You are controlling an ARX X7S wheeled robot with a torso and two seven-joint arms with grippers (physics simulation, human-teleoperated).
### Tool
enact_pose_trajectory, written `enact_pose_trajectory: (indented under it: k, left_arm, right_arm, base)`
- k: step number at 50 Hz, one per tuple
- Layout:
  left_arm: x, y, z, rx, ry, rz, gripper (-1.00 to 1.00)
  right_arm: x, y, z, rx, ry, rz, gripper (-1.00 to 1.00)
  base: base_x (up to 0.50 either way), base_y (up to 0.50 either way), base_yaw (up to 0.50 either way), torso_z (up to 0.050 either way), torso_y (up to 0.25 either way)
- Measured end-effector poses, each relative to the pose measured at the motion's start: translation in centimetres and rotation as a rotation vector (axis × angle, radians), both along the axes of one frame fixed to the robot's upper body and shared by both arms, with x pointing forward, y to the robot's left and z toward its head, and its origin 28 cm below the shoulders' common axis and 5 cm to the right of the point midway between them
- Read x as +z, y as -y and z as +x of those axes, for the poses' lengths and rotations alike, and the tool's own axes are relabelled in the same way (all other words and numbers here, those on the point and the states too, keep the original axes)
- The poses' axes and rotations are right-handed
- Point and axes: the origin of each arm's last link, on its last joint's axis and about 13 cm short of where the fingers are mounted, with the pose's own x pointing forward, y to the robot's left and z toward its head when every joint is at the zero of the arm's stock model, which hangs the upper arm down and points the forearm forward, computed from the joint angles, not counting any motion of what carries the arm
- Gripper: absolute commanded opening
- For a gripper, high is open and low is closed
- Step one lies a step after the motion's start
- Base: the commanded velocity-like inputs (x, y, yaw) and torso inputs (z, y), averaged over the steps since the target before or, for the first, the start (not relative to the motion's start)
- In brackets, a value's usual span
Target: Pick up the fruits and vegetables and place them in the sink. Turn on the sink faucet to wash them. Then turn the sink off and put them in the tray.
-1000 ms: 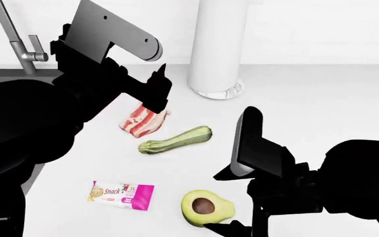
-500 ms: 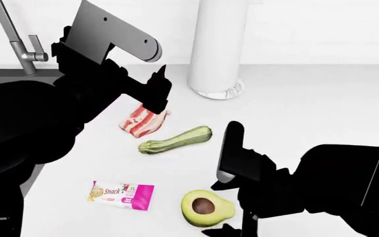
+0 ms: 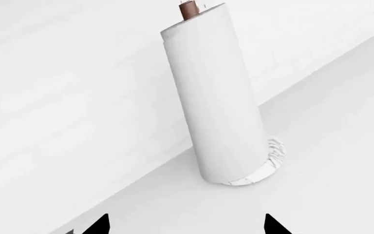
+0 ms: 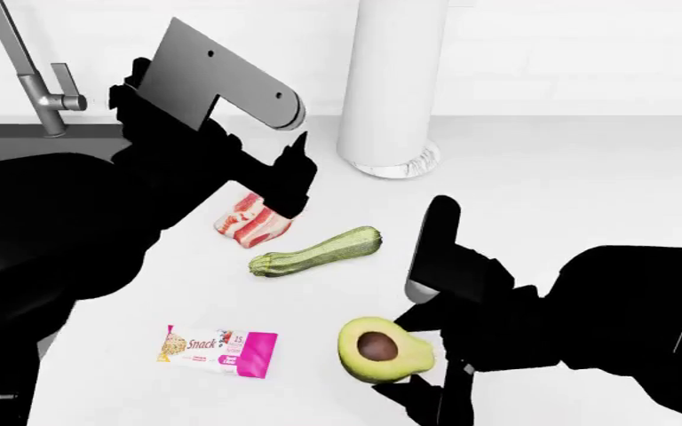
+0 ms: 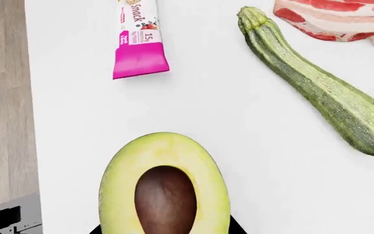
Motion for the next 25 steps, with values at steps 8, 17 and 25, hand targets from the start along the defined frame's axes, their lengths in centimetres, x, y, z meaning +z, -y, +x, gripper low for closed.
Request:
enact_pose_trajectory:
  k: [8, 17, 25]
  left_arm:
    - [-0.3, 0.8, 0.8, -0.059, -0.018, 0.089, 1.0]
    - [-0.4, 1.8, 2.4, -0.157, -0.118, 0.203, 1.0]
    - [-0.2, 2.3, 3.8, -0.222, -0.217, 0.266, 1.0]
  right_arm:
    - [2.0, 1.7, -0.7, -0.082, 0.074, 0.031, -1.0]
    - [3.9, 3.6, -1.8, -0.157, 0.143, 0.063, -1.0]
    - [5.1, 4.9, -2.7, -0.212, 0.192, 0.086, -1.0]
  base:
    - [0.0, 0.0, 0.0, 0.0, 0.0]
    - [0.0, 0.0, 0.0, 0.0, 0.0]
    - [0.0, 0.0, 0.0, 0.0, 0.0]
